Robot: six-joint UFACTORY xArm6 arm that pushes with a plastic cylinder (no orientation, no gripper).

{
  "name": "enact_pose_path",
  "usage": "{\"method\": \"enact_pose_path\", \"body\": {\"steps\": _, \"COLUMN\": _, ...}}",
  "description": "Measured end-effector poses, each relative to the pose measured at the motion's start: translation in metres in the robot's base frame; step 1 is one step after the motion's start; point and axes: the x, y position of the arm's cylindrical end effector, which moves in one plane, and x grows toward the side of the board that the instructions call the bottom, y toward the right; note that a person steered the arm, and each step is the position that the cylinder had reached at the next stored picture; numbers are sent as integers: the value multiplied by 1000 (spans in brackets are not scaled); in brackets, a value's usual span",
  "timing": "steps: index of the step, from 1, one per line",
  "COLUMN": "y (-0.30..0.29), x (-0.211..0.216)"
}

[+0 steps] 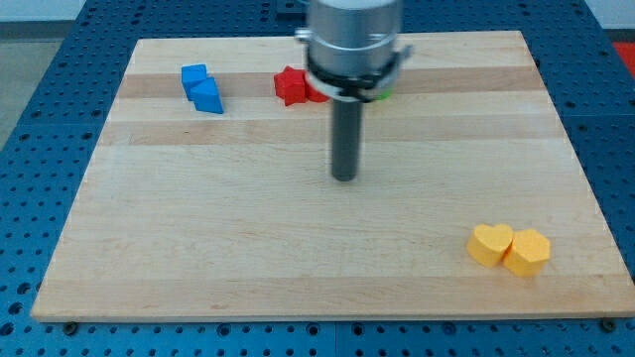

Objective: Point your arm to the blue cube

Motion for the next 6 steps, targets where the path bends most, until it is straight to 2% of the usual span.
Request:
{"method": "enact_pose_path", "body": {"steps": 3, "y": -171, "x": -36}}
{"method": "enact_pose_path", "body": {"steps": 4, "y": -206, "x": -56}}
{"method": "enact_pose_path", "body": {"steps": 6, "y": -238, "x": -122}}
